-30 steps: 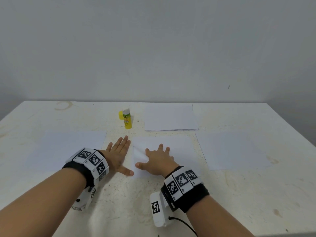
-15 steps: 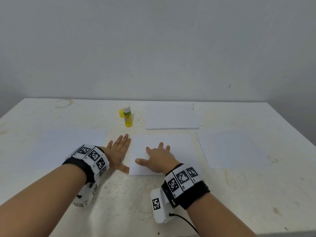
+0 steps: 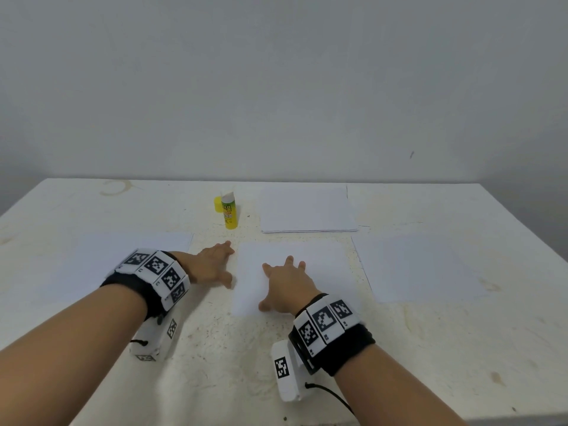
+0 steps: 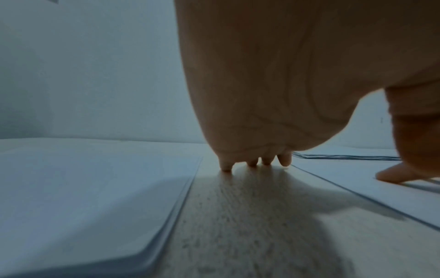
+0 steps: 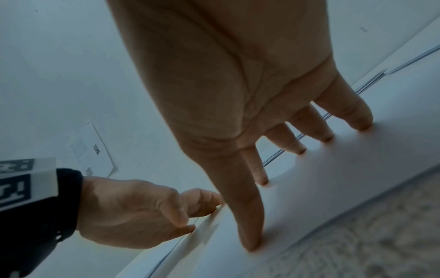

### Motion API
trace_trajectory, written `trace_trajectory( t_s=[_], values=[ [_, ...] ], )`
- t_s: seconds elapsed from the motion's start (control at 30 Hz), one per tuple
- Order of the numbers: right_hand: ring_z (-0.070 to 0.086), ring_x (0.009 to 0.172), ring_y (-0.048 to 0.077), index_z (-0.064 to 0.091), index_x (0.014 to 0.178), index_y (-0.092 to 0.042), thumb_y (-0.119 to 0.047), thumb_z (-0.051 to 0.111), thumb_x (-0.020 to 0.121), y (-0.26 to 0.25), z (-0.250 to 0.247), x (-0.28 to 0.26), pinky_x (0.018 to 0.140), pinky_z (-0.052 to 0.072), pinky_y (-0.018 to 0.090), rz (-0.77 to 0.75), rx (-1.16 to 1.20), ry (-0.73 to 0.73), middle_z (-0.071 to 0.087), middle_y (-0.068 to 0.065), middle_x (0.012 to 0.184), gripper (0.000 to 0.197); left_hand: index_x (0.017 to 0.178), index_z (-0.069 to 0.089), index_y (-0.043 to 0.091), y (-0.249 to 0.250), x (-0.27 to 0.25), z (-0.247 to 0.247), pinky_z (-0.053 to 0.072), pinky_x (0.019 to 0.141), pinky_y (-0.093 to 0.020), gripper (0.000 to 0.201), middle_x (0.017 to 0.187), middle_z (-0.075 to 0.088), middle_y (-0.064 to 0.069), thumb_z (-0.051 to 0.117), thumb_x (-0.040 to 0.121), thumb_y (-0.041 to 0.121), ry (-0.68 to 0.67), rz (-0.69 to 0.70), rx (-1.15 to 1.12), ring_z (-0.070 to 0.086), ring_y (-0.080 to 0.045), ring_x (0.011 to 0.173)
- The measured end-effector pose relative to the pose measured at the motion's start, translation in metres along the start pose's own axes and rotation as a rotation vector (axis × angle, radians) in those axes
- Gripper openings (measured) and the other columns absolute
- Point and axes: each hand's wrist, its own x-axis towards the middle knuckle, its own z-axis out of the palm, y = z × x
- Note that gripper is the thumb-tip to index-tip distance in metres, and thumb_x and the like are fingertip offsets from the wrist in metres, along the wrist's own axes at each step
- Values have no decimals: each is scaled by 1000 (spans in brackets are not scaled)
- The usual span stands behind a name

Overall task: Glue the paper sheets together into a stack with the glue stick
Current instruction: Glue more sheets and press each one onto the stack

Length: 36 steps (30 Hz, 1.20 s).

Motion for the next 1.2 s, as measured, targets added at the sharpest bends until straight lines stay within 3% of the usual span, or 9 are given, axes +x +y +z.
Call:
trace_trajectory(
  t_s=[0.13,0.27,0.43,0.67,0.77,0.87,0.93,1.07,1.2],
  values=[
    [1,143,46,23,148,-21,-35,69,85,-2,-3,-6,113,25,55,9,15,16,5,22,156,78,151,3,15,-5,6,9,11,117,-39,103,159,-13,-2,70,81,48,87,35,25,0,-26,147],
    [20,137,43,27,144,-20,-38,71,83,-6,-2,-6,104,38,53,28,-27,50,22,20,147,77,151,-19,19,-2,10,17,5,117,-53,118,155,-32,3,64,79,61,24,85,266,-12,-33,146],
    [28,132,43,21,144,-17,-37,74,81,-15,-7,-4,101,39,57,70,-130,51,24,23,145,85,148,-25,13,-2,12,18,-6,116,-52,122,154,-32,1,57,77,70,-7,86,453,-30,-25,142],
    [20,138,43,13,149,-16,-26,67,87,-27,-9,-3,106,33,59,113,-171,11,14,22,153,82,146,-27,11,1,6,15,0,119,-52,137,154,-34,-1,71,68,66,-52,102,409,-25,-17,144],
    [-2,147,33,2,152,-16,-12,56,91,-32,-7,0,113,17,59,2,-169,30,-10,11,160,82,146,-27,10,1,7,16,0,118,-52,137,153,-34,-1,70,68,67,-51,101,419,-26,-18,144],
    [-10,148,24,-10,152,-14,-4,55,89,-33,-9,6,117,8,55,-132,-157,-49,-15,4,160,91,147,-26,10,1,7,18,2,119,-52,138,154,-33,-2,70,67,69,-31,102,435,-25,-18,144],
    [-8,148,21,-11,152,-13,-9,60,89,-26,-13,10,118,6,53,-162,-175,-97,-14,2,160,96,147,-26,9,0,6,18,2,119,-52,138,154,-33,-2,70,67,68,-24,99,431,-24,-17,144],
    [-2,148,18,-10,152,-13,-42,74,79,10,-25,9,117,3,55,-148,-234,-79,-14,1,160,115,147,-26,9,3,4,17,4,118,-51,138,155,-32,-1,72,68,65,-10,97,417,-22,-16,145],
    [-3,148,16,-15,152,-17,-51,76,73,57,-45,2,119,7,49,-59,-254,-113,-19,-3,159,125,147,-26,10,3,4,17,5,118,-52,139,155,-32,0,72,66,67,-10,98,427,-22,-16,145]
  ],
)
